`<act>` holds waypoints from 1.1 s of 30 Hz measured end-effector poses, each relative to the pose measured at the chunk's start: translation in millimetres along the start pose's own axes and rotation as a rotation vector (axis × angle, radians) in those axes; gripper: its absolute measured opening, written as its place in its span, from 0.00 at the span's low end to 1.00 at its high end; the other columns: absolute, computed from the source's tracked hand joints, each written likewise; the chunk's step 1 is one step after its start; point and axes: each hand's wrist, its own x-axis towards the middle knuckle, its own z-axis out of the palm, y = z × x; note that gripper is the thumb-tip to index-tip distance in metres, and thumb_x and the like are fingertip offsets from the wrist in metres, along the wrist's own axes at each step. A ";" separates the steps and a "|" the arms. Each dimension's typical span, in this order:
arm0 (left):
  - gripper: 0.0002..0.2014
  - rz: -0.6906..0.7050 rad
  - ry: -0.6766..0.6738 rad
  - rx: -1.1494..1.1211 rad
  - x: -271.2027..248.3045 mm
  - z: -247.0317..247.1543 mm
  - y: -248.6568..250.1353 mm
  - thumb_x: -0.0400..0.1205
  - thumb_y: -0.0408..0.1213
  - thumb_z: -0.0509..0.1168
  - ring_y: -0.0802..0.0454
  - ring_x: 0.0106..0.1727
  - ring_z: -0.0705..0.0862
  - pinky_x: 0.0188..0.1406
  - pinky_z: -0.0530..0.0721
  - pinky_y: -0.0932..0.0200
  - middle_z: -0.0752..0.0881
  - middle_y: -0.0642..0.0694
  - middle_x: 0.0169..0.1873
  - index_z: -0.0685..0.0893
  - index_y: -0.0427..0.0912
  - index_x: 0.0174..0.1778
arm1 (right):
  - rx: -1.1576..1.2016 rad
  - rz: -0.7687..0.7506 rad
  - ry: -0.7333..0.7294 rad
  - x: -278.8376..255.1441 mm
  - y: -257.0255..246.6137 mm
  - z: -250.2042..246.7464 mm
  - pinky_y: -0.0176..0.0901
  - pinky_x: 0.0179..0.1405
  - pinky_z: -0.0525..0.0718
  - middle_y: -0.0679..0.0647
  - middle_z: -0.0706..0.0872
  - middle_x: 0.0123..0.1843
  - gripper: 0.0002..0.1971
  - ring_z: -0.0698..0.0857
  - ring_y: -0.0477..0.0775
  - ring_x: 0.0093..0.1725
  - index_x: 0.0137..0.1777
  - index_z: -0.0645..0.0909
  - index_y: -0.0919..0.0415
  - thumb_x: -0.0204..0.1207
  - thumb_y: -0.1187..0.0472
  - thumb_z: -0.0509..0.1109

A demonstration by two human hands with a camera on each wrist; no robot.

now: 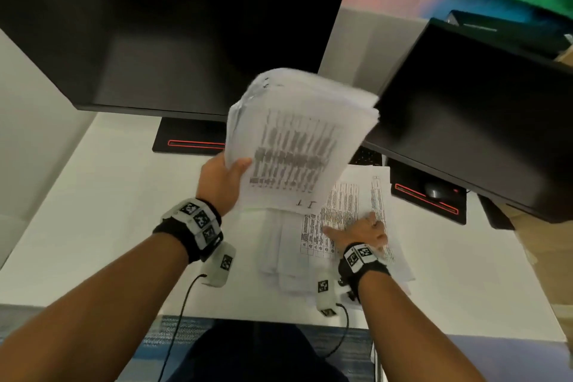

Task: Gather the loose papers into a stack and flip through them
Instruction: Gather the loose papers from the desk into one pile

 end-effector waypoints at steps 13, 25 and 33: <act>0.14 -0.351 -0.171 0.144 -4.2 -39.1 -72.0 0.83 0.41 0.69 0.46 0.31 0.81 0.38 0.76 0.58 0.81 0.48 0.26 0.86 0.30 0.48 | 0.185 -0.056 -0.032 31.1 19.4 -16.9 0.44 0.54 0.84 0.61 0.84 0.64 0.30 0.86 0.63 0.57 0.71 0.74 0.67 0.71 0.61 0.81; 0.08 -0.343 -0.180 0.217 -4.0 -44.5 -78.2 0.83 0.43 0.68 0.52 0.32 0.81 0.32 0.74 0.61 0.83 0.50 0.29 0.84 0.41 0.48 | -0.202 -0.048 0.047 38.6 27.5 -26.9 0.64 0.71 0.74 0.61 0.68 0.76 0.55 0.68 0.65 0.75 0.79 0.64 0.61 0.57 0.33 0.82; 0.16 -0.449 -0.215 0.308 -4.9 -37.7 -99.8 0.82 0.46 0.68 0.40 0.45 0.88 0.46 0.83 0.54 0.89 0.39 0.40 0.85 0.34 0.54 | -0.150 -0.012 0.028 32.5 21.5 -14.0 0.68 0.73 0.70 0.63 0.64 0.80 0.65 0.65 0.67 0.77 0.85 0.53 0.60 0.54 0.31 0.82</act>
